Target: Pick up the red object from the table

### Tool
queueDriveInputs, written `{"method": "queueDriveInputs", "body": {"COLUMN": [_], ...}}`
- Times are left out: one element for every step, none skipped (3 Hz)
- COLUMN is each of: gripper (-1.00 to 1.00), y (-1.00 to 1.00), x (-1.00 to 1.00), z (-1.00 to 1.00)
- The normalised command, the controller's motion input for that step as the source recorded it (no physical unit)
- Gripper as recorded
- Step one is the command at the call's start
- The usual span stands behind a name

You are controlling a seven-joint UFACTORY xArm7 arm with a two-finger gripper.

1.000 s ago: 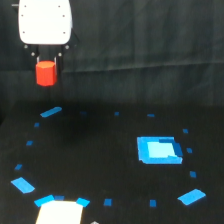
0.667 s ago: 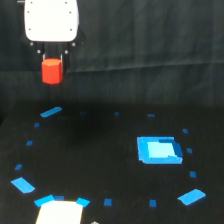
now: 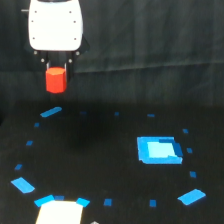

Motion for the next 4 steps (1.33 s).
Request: {"method": "queueDriveInputs", "body": {"gripper": [-1.00,-1.00,-1.00,-0.85], "y": [-0.21,-0.13,0.36,-0.01], "x": [0.46,0.44,-0.58,0.27], "z": [-0.15,0.25,-0.23,-0.05]}}
